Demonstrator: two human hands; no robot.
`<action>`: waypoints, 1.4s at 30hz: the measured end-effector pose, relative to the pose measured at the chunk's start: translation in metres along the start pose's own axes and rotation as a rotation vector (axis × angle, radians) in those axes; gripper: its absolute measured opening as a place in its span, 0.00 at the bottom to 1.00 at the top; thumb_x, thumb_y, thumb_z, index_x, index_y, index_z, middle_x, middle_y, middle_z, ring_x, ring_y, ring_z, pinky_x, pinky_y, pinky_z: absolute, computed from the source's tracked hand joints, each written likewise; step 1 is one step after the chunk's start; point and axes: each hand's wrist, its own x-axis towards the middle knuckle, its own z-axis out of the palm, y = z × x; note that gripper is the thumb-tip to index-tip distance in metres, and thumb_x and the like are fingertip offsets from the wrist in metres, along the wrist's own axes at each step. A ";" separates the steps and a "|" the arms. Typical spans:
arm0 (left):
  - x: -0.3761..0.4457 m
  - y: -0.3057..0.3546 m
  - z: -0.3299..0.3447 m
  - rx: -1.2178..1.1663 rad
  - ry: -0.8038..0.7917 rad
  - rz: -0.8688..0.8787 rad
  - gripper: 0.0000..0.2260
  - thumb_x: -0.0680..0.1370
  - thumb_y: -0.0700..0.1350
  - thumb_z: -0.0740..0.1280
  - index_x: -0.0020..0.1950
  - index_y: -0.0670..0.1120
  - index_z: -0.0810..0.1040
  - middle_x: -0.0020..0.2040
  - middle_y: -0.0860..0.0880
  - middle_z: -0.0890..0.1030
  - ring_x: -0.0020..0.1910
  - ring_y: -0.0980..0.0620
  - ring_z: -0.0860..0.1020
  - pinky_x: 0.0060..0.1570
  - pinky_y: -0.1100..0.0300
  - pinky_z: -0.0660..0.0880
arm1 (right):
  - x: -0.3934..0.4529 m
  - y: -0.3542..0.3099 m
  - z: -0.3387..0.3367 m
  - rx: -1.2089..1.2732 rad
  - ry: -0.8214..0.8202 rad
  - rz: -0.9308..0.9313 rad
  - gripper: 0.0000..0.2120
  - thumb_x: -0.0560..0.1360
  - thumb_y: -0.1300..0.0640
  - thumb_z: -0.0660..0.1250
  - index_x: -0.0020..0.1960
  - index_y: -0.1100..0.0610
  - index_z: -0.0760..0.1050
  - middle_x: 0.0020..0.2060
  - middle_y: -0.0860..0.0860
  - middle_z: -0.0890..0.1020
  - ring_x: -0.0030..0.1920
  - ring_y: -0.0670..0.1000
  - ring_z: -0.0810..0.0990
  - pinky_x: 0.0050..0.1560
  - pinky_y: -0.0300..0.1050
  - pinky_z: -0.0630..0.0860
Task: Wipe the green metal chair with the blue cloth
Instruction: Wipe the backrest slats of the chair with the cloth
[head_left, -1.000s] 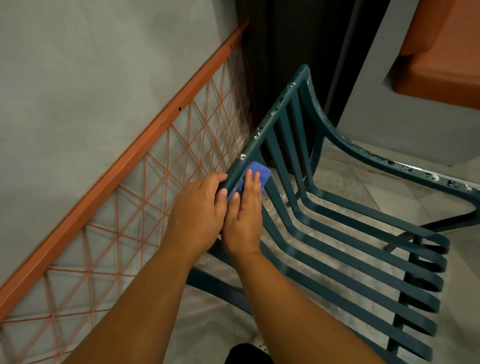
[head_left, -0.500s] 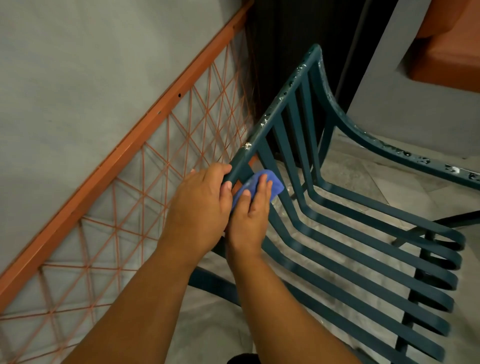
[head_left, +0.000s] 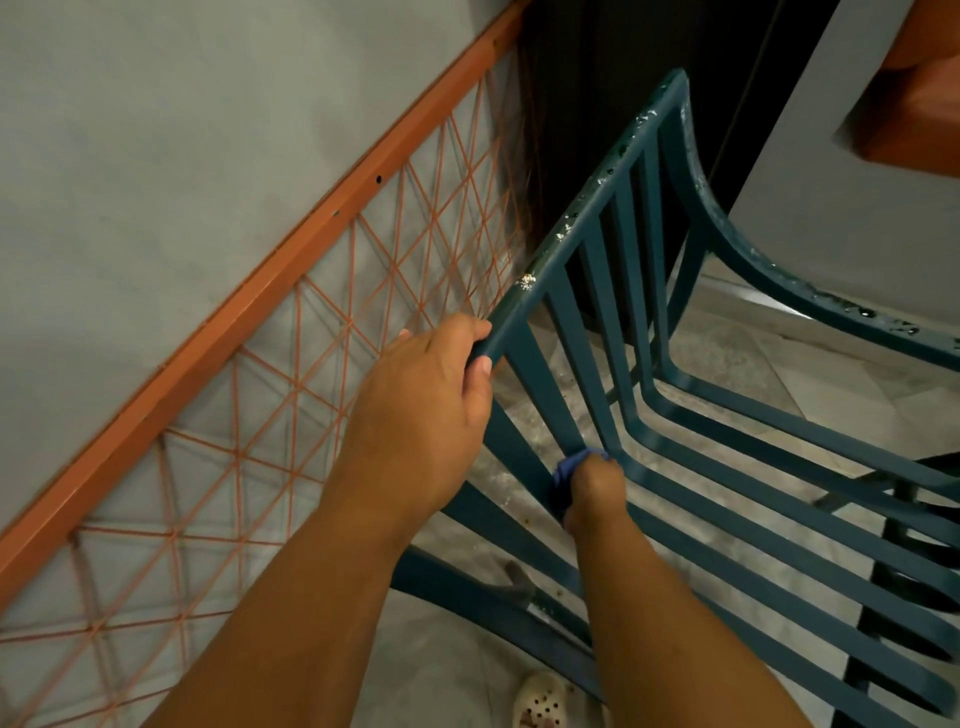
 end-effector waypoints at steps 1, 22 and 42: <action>0.000 0.000 0.000 -0.004 -0.002 -0.002 0.12 0.80 0.48 0.58 0.62 0.50 0.71 0.45 0.54 0.79 0.43 0.54 0.75 0.40 0.58 0.73 | -0.013 -0.002 0.004 0.029 0.024 -0.044 0.17 0.83 0.58 0.50 0.39 0.59 0.70 0.33 0.56 0.73 0.32 0.52 0.73 0.41 0.44 0.73; -0.016 0.018 0.015 0.303 0.160 0.100 0.14 0.78 0.42 0.61 0.63 0.43 0.73 0.71 0.41 0.68 0.73 0.42 0.60 0.72 0.40 0.51 | 0.027 0.065 -0.008 -0.072 0.119 -0.469 0.23 0.79 0.63 0.59 0.70 0.45 0.69 0.65 0.52 0.75 0.61 0.53 0.76 0.68 0.51 0.69; -0.048 0.021 0.103 0.765 -0.511 0.425 0.27 0.80 0.51 0.47 0.75 0.40 0.47 0.74 0.36 0.32 0.70 0.37 0.28 0.57 0.40 0.18 | 0.111 0.091 -0.107 -0.973 0.051 -0.391 0.39 0.76 0.67 0.64 0.78 0.53 0.44 0.78 0.53 0.44 0.77 0.55 0.45 0.74 0.49 0.51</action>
